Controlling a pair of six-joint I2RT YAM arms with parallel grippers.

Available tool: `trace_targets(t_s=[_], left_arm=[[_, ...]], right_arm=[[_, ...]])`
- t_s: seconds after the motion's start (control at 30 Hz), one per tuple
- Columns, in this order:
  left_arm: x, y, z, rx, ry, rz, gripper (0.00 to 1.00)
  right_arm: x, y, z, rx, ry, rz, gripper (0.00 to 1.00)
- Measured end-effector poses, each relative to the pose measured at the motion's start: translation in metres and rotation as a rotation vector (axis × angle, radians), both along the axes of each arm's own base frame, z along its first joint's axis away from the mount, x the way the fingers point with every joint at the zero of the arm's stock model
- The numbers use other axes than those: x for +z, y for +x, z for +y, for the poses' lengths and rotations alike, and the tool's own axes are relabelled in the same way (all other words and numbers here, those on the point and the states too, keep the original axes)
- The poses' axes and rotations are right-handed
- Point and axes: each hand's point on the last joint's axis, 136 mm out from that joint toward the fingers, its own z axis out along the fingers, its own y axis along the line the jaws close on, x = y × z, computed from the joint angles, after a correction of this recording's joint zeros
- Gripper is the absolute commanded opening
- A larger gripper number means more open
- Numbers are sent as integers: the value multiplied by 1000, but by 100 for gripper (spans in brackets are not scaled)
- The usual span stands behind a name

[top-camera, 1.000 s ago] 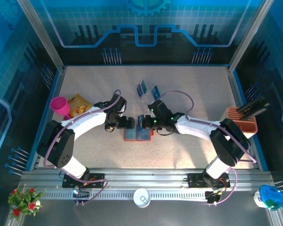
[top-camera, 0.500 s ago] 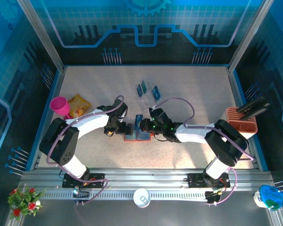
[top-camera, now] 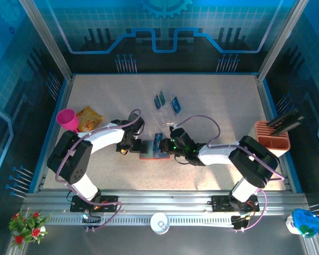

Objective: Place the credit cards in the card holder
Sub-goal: Insert the credit card into the card slot.

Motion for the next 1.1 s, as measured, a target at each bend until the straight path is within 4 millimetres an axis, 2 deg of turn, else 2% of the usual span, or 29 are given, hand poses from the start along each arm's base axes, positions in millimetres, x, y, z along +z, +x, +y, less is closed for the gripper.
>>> trace_targets(t_s=[0.5, 0.73, 1.1], left_arm=[[-2, -3, 2, 2, 5, 10, 99], [-3, -4, 2, 3, 6, 12, 99], [-3, -4, 2, 3, 8, 11, 99]], right_arm=[[-8, 2, 5, -7, 18, 5, 0], [-12, -4, 4, 4, 18, 13, 0], [-20, -12, 14, 42, 54, 45, 0]])
